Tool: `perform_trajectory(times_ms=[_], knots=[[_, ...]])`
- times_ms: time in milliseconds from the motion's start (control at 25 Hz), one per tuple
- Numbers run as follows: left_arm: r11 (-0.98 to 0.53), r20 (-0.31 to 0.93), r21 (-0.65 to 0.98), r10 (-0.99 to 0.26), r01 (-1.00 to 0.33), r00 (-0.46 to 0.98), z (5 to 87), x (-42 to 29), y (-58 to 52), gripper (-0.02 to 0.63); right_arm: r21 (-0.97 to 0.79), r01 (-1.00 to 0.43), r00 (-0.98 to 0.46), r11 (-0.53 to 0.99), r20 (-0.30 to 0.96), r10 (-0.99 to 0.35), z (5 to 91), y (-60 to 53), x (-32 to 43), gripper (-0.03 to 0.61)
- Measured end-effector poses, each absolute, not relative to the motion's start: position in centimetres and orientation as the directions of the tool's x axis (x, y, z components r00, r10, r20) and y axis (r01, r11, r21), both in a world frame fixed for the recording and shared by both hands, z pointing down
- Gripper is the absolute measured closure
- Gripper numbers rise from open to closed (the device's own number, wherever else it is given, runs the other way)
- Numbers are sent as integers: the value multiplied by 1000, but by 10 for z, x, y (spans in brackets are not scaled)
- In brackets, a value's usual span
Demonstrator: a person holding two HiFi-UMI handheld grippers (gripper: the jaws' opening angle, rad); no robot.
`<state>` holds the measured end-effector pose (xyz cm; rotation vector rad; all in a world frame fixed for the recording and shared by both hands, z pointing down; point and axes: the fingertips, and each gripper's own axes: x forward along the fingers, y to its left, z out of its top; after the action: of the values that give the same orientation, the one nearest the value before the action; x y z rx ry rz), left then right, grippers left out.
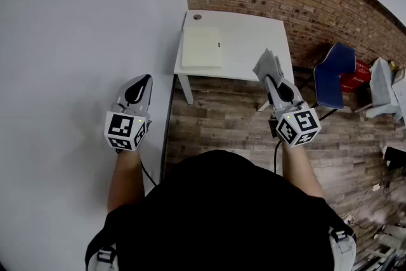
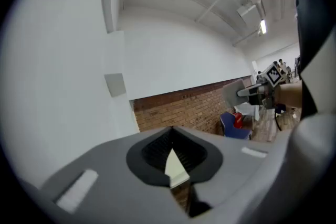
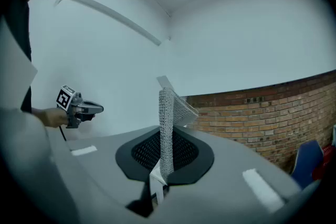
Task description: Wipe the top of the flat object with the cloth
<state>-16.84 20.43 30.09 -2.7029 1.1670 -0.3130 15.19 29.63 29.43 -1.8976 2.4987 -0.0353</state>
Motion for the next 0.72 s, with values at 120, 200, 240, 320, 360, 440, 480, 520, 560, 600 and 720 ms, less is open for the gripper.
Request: perform_trajectory(times_ms=[120, 200, 240, 320, 360, 440, 480, 520, 560, 600, 720], knots=[[-680, 127, -248, -729, -691, 672, 303, -159, 208, 612, -25, -962, -272, 271, 15, -962, 296, 299, 158, 569], [-682, 133, -246, -728, -689, 673, 305, -152, 212, 612, -29, -960, -278, 277, 18, -960, 297, 300, 162, 569], [-683, 137, -244, -727, -689, 673, 307, -149, 213, 612, -30, -959, -281, 280, 19, -960, 297, 301, 165, 569], [-683, 142, -241, -727, -689, 671, 310, -143, 216, 612, -29, -958, -285, 285, 20, -958, 298, 303, 170, 569], [-683, 144, -240, -728, -690, 671, 311, -140, 218, 612, -30, -958, -287, 286, 21, -958, 299, 304, 173, 569], [-683, 146, -241, -728, -690, 670, 312, -134, 222, 612, -32, -957, -288, 287, 24, -957, 300, 307, 180, 569], [-682, 147, -241, -729, -690, 669, 312, -131, 224, 612, -33, -957, -289, 288, 24, -957, 301, 309, 184, 569], [-682, 148, -242, -729, -690, 668, 313, -129, 226, 612, -35, -957, -289, 289, 23, -957, 302, 310, 187, 569], [-682, 149, -241, -729, -691, 668, 315, -126, 228, 612, -39, -956, -290, 290, 19, -957, 303, 312, 190, 569], [-681, 151, -240, -730, -691, 667, 316, -123, 229, 612, -44, -956, -292, 291, 14, -956, 303, 313, 193, 569], [-682, 157, -238, -730, -692, 666, 319, -112, 233, 612, -64, -953, -296, 296, 0, -955, 305, 317, 204, 569]])
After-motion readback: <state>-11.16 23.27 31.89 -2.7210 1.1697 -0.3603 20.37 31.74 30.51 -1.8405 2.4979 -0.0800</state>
